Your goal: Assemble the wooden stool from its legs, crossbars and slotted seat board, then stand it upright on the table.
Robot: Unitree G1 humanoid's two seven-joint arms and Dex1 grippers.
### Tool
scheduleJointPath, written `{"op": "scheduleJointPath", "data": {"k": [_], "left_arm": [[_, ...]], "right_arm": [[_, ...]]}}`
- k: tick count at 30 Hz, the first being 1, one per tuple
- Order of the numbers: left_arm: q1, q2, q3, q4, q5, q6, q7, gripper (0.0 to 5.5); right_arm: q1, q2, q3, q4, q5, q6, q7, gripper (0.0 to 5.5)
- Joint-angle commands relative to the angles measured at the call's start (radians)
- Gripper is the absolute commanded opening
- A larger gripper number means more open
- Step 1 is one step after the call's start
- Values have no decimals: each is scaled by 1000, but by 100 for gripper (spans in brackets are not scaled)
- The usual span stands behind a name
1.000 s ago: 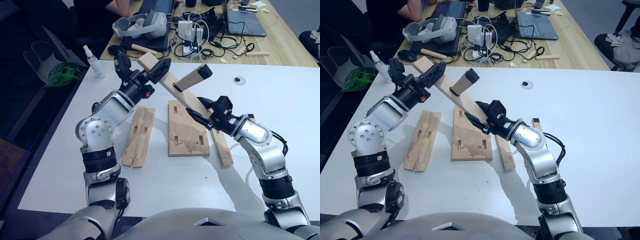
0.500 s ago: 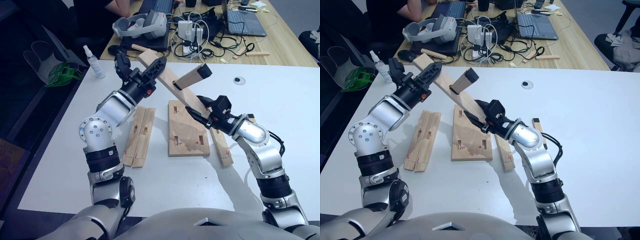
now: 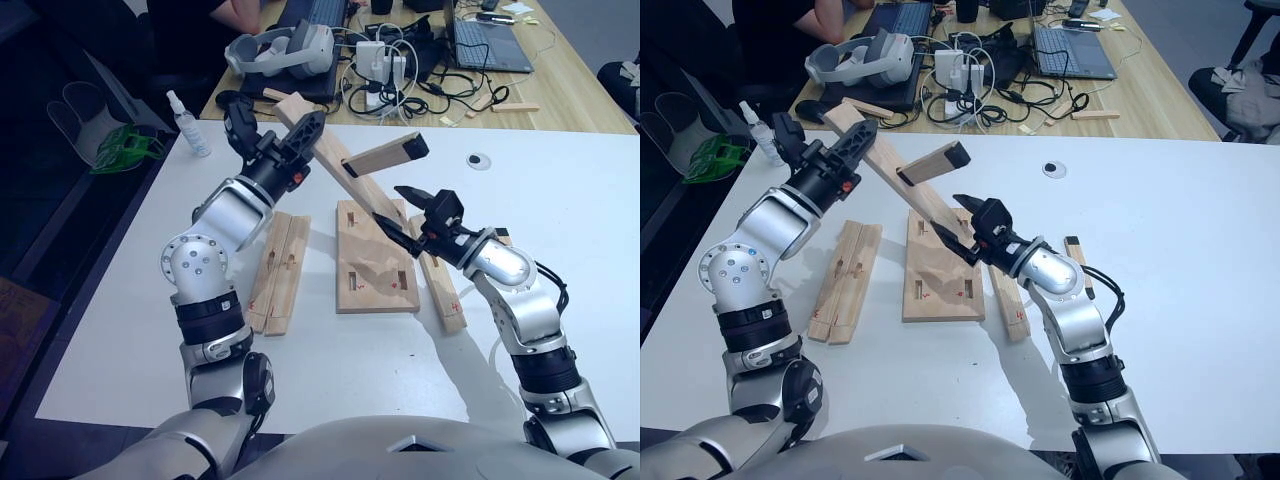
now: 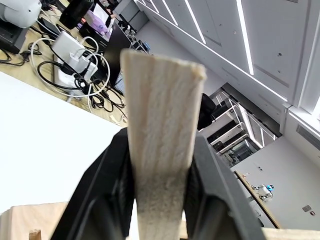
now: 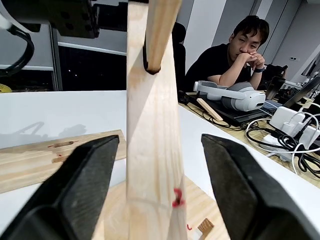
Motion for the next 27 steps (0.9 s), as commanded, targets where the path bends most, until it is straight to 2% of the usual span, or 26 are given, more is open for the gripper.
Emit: {"op": "scheduleJointPath", "data": {"k": [1, 5, 8, 12, 16, 21, 27], "left_arm": [[-51, 9, 38, 12, 40, -77, 40, 102], [-54, 48, 23, 9, 136, -142, 21, 102], [-44, 57, 5, -1, 185, -176, -2, 102], [-34, 55, -22, -15, 229, -197, -31, 102], [-40, 52, -18, -12, 242, -210, -39, 102], [-19, 74, -37, -44, 284, -206, -49, 102], [62, 188, -73, -136, 333, -131, -107, 102]], "right_arm": [[9, -79, 6, 9, -22, 58, 46, 365], [34, -227, 19, 63, -125, 64, 90, 394], [51, -332, 59, 86, -198, 50, 156, 346], [75, -380, 126, 65, -232, 71, 234, 291], [79, -383, 159, 54, -238, 95, 276, 233], [40, -314, 241, 96, -304, 94, 240, 137], [21, -195, 272, 151, -341, 90, 141, 26]]}}
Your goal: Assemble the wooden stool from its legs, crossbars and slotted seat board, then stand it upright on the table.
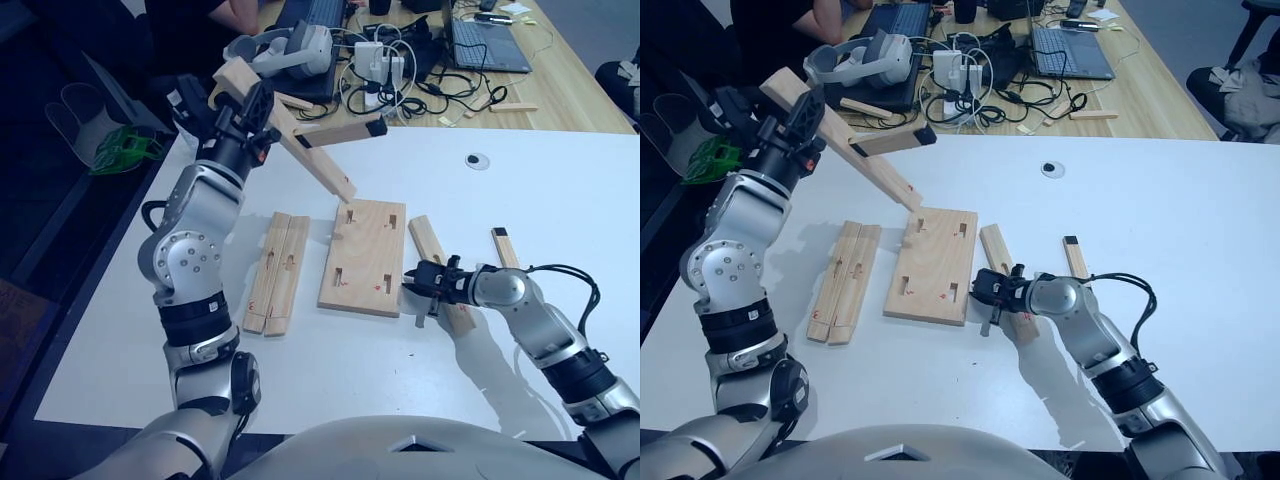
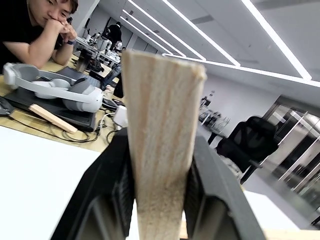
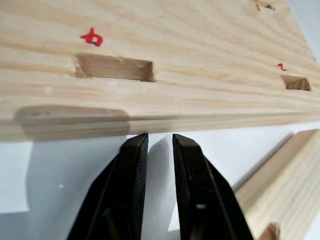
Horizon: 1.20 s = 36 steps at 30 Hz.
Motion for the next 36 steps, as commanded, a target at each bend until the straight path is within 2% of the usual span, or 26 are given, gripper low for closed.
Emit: {"op": "scheduleJointPath", "data": {"k": [1, 5, 10, 13, 27, 36], "left_arm": [[28, 114, -24, -54, 17, 86, -58, 102], [81, 190, -42, -140, -13, 216, -76, 102], [172, 155, -43, -226, -42, 309, -19, 102], [194, 133, -17, -232, -72, 341, 20, 102], [206, 200, -11, -260, -68, 418, 55, 102], [143, 157, 62, -193, -141, 520, 135, 102]], "right_arm": [[17, 40, 18, 13, -25, 23, -35, 7], [61, 51, -43, -15, -17, 44, -100, 0], [130, 52, -180, -48, 11, 49, -205, 0], [160, 54, -218, -43, 10, 36, -243, 0], [200, 96, -236, 9, 6, -31, -334, 0], [185, 116, -248, 66, 4, -57, -357, 0]]}}
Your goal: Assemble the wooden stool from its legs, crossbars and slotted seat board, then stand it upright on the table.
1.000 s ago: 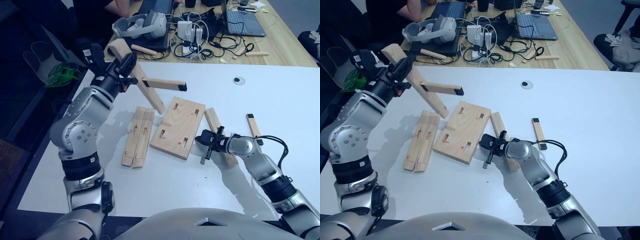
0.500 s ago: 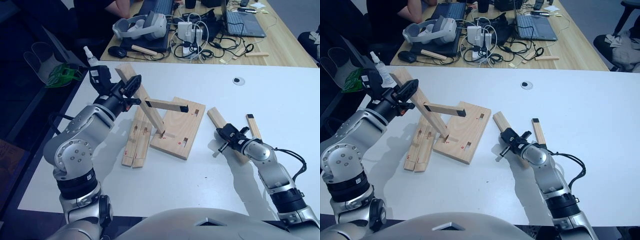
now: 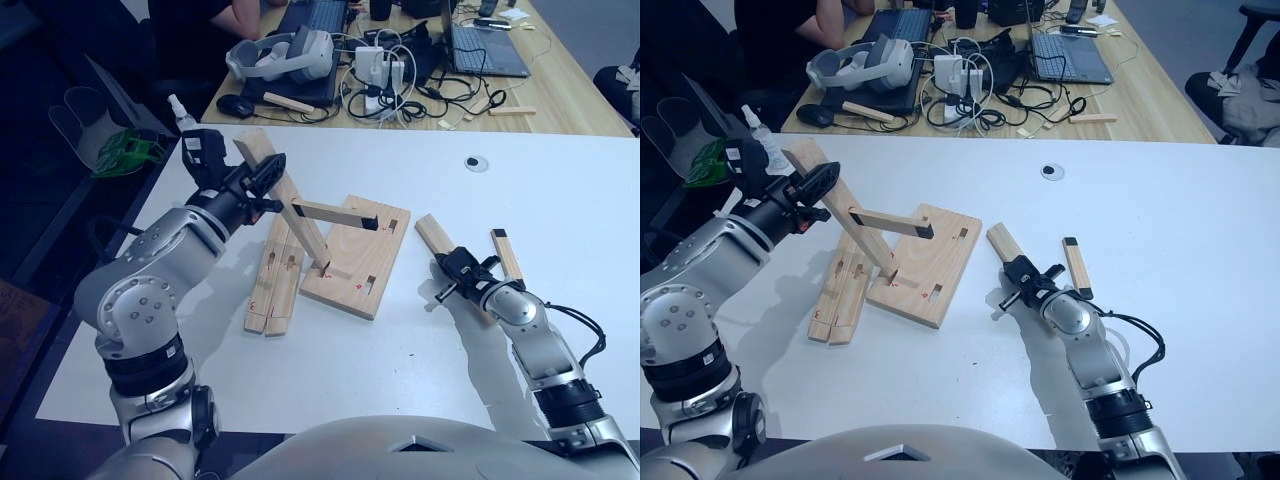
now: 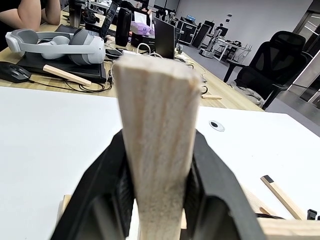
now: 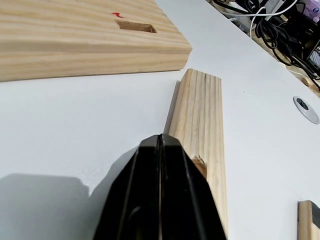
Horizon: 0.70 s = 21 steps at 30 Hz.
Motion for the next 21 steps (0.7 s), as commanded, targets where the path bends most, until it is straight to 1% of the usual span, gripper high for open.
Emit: {"op": "scheduleJointPath", "data": {"k": [1, 8, 15, 17, 21], "left_arm": [[-8, -18, 47, 77, -34, 124, 85, 102], [-86, 12, 92, 141, -87, 200, 103, 102], [-202, 89, 110, 173, -118, 188, 15, 101], [-216, 109, 106, 180, -120, 203, 3, 101], [-200, 104, 102, 169, -153, 275, 15, 101]], "right_arm": [[-7, 6, -5, 38, -7, 8, -10, 0], [-3, 25, -13, 49, -2, 2, -34, 0], [34, 33, -35, 26, 8, 10, -50, 0], [42, 33, -40, 19, 9, 12, -50, 0], [44, 37, -45, 19, 8, 17, -48, 0]]}}
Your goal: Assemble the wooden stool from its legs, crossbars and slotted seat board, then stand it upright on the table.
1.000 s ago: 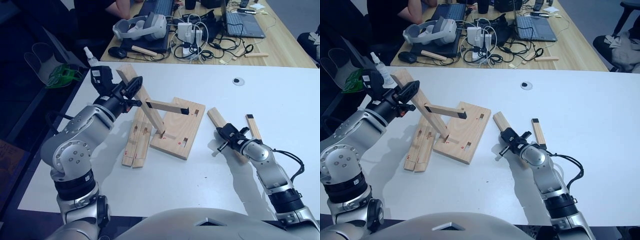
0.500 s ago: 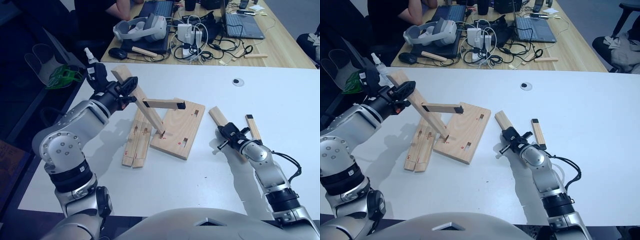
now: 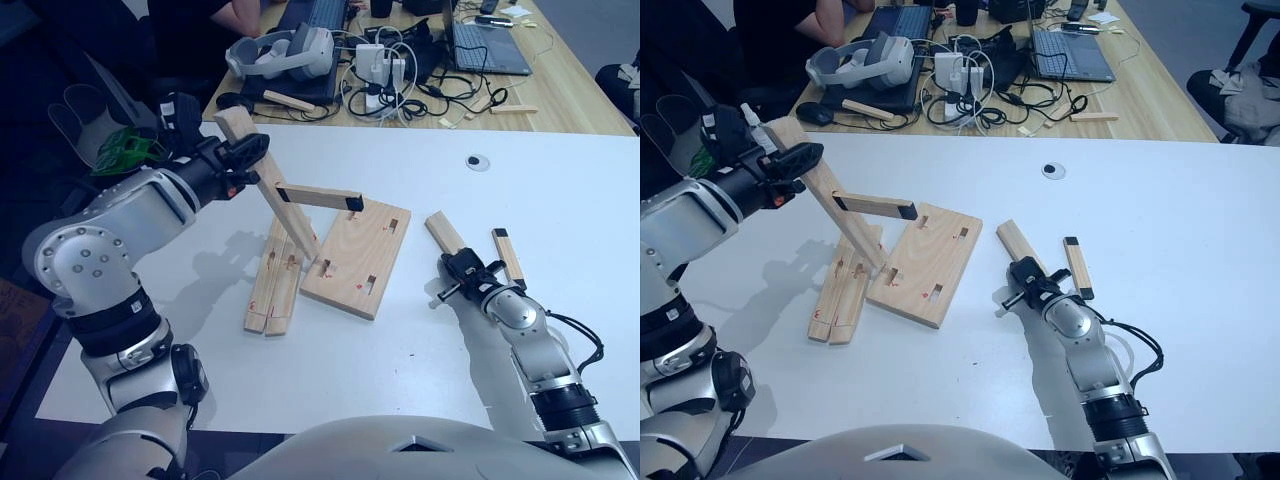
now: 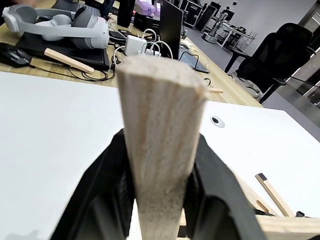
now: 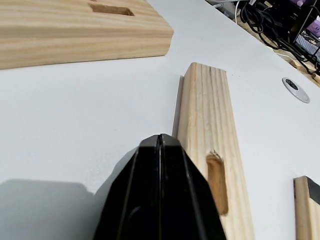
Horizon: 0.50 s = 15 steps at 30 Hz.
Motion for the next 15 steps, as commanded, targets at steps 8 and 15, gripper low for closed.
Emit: {"op": "scheduleJointPath", "data": {"k": [8, 15], "left_arm": [[97, -60, -38, -36, 63, 17, 49, 101], [65, -144, 10, -21, 23, 51, 135, 101]], "right_arm": [[-1, 7, 0, 10, 0, 13, 4, 0], [-10, 11, 3, 17, -2, 9, 3, 0]]}}
